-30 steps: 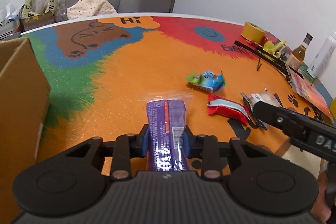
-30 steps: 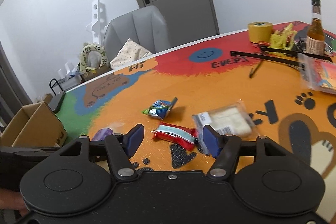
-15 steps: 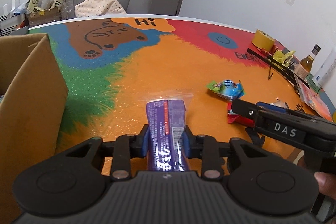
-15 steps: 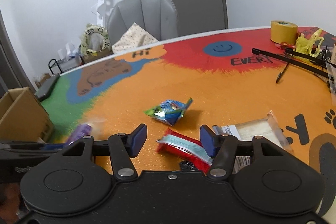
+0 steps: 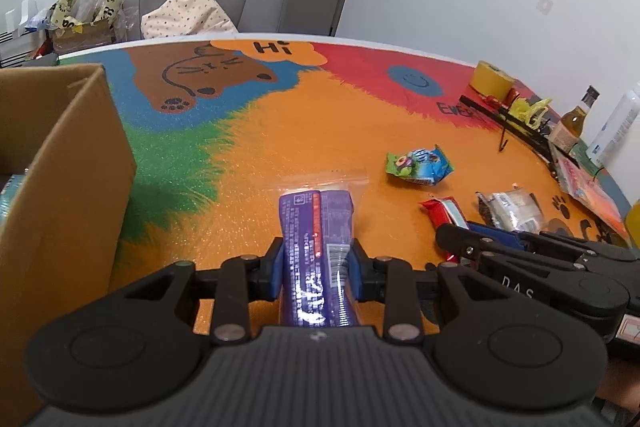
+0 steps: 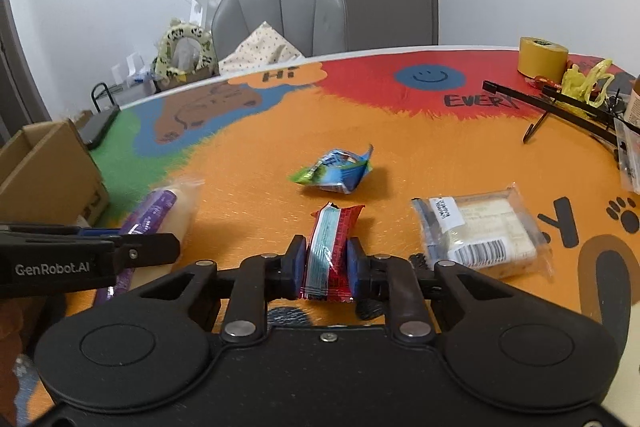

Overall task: Organize snacks
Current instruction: 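Carry the purple pack and red candy bag over the cardboard box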

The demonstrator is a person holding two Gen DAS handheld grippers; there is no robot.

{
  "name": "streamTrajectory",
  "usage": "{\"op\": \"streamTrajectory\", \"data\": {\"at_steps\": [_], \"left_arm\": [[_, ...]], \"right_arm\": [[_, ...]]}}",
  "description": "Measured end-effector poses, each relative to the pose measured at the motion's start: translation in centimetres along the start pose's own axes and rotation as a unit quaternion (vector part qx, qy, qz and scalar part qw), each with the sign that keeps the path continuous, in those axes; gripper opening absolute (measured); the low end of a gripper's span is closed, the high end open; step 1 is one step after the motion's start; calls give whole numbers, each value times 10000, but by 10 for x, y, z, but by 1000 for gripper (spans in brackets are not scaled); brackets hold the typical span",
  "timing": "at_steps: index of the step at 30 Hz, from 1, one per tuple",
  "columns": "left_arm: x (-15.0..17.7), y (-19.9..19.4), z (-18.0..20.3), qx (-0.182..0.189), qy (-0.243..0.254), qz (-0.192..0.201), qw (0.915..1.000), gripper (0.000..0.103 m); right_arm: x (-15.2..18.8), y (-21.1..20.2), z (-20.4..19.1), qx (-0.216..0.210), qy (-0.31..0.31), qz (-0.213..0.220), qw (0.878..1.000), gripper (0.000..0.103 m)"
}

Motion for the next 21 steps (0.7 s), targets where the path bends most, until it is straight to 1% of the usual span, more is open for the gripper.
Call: {"op": "streamTrajectory", "data": {"at_steps": [5, 11, 16, 21], "left_arm": [[-1, -18, -1, 125, 24, 130, 9998, 30], [-2, -34, -1, 231, 37, 257, 9994, 30], [-4, -51, -4, 356, 4, 292, 9989, 30], [-3, -75, -9, 426, 222, 370, 9982, 30]], "right_arm": [[-4, -19, -16, -45, -53, 173, 9998, 20], [-6, -40, -28, -47, 21, 377, 9993, 20], [-9, -51, -34, -27, 227, 519, 9984, 20], [-11, -68, -43, 51, 455, 681, 9966, 20]]}}
Point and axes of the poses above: each gripper's, at about its wrist camera, not at the fingertips, and y roughly the way its jaws point, z to its right, x to its underside, the point moved 1 cm from there along y, roughly the way its jaws point, and after that the axes turned 13 degrees about -y, right-handed, at the moved point
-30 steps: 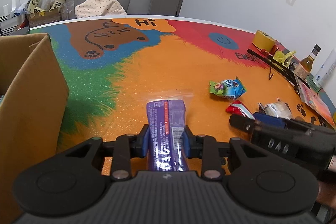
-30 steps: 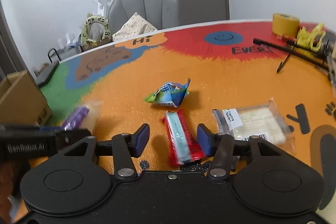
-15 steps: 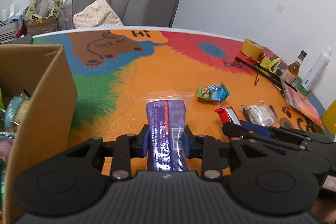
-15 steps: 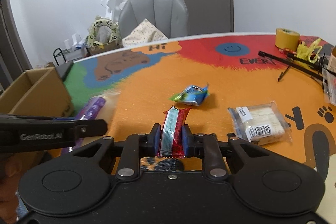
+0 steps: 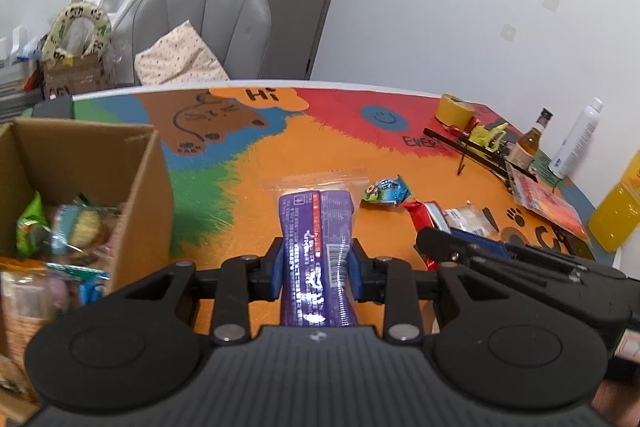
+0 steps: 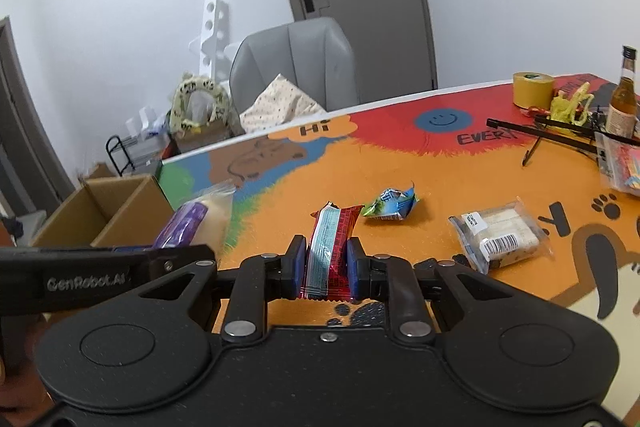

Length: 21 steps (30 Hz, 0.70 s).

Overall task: Organize snacks
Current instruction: 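Carry the purple pack and red candy bag over the cardboard box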

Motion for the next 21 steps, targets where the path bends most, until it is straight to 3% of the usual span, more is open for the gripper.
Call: {"op": "streamTrajectory", "data": {"at_steps": [21], "left_arm": [[-20, -49, -23, 358, 230, 275, 9987, 30]], "right_arm": [[-13, -32, -46, 409, 64, 321, 9986, 20]]}}
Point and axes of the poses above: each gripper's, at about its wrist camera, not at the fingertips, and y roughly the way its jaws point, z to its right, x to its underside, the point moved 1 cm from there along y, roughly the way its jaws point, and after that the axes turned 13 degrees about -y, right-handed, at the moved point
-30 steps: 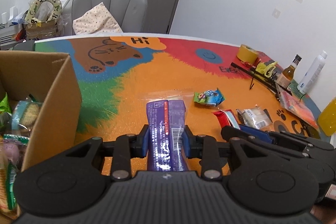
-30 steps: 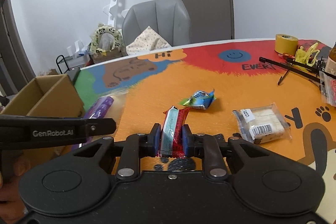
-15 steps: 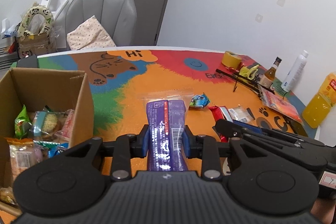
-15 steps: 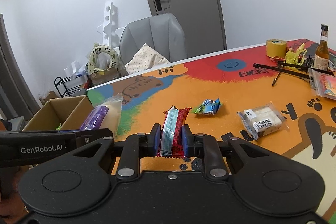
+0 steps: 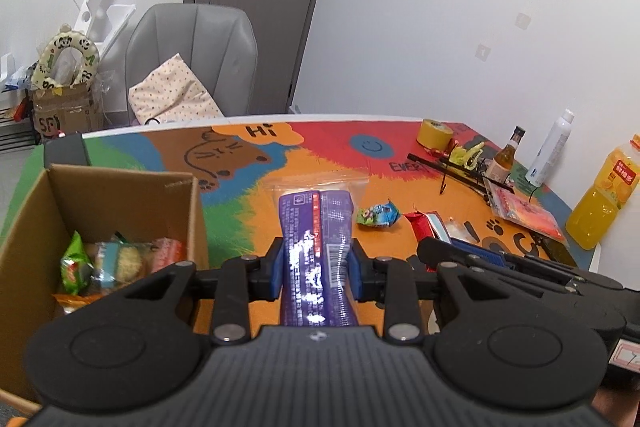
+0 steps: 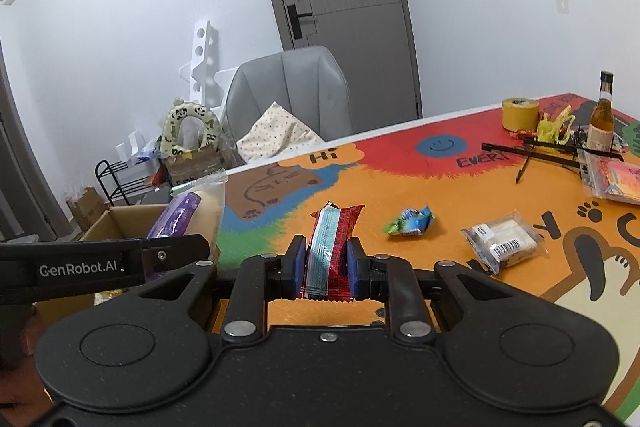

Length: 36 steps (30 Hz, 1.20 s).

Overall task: Organize snacks
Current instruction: 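Carry the purple pack and red candy bag over the cardboard box, then open both grippers to drop the snacks into the box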

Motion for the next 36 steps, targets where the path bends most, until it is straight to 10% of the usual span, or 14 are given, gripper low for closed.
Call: {"op": "streamTrajectory", "data": {"at_steps": [36], "left_arm": [[-41, -49, -135, -960, -149, 108, 9952, 32]], "right_arm": [[-32, 34, -123, -1000, -486, 203, 9936, 20]]}}
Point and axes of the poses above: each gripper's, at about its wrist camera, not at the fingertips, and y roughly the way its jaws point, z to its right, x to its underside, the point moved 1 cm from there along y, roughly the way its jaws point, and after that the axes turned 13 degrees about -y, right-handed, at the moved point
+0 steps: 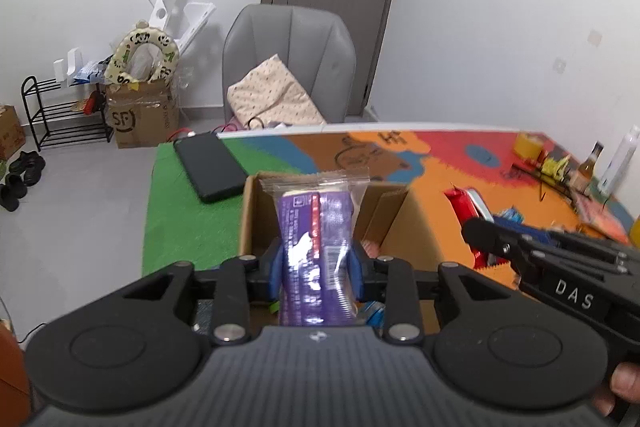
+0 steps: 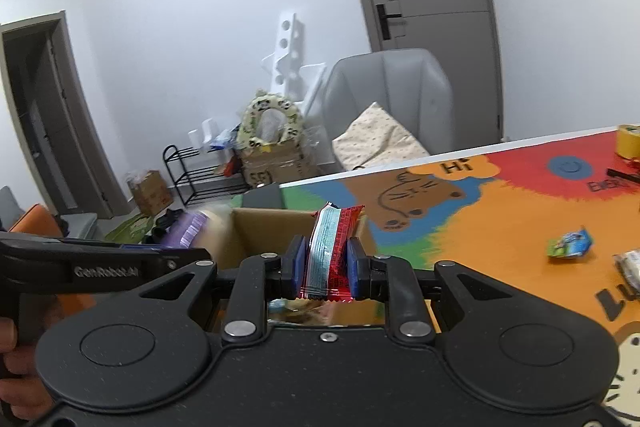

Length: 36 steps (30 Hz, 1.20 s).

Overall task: Organize snacks
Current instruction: 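Open both grippers to drop the snacks into the box, then move both grippers back toward the blue candy and clear bread pack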

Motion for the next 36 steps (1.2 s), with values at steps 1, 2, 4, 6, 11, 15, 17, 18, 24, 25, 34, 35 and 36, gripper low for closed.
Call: {"op": "streamTrajectory", "data": {"at_steps": [1, 2, 4, 6, 11, 15, 17, 18, 24, 25, 34, 35, 36], "left_arm": [[1, -1, -1, -43, 11, -5, 10000, 34], [1, -1, -3, -66, -1, -22, 10000, 35], [1, -3, -6, -57, -76, -43, 9999, 38], [1, -6, -8, -90, -112, 1, 9999, 41], [1, -8, -4, -36, -94, 46, 9999, 52], [4, -6, 3, 19, -15, 46, 10000, 66], [6, -4, 7, 7, 13, 45, 10000, 72], [6, -3, 8, 2, 17, 39, 10000, 74], [14, 2, 31, 129, 62, 5, 9999, 85], [15, 3, 36, 149, 88, 6, 9999, 86], [26, 11, 76, 398, 201, 60, 9990, 93], [27, 12, 80, 419, 198, 37, 9989, 93], [28, 14, 84, 448, 191, 13, 9988, 94]], "right_arm": [[1, 2, -3, -58, -10, -20, 10000, 21], [1, 4, -6, -136, -17, -43, 9999, 22], [1, 7, -11, -252, -30, -82, 9996, 25], [1, 8, -13, -250, -54, -105, 9996, 29], [-1, 1, -10, -176, -27, -75, 9998, 34], [2, -6, 0, -24, 20, -62, 10000, 41], [6, -10, 6, 60, 58, -68, 9999, 44], [8, -12, 10, 93, 88, -80, 9999, 45], [19, -28, 33, 356, 192, -117, 9991, 60], [20, -30, 37, 397, 206, -115, 9989, 62], [32, -57, 76, 905, 397, -25, 9951, 86], [33, -59, 80, 937, 416, -21, 9947, 87], [34, -62, 85, 979, 439, -18, 9942, 88]]}}
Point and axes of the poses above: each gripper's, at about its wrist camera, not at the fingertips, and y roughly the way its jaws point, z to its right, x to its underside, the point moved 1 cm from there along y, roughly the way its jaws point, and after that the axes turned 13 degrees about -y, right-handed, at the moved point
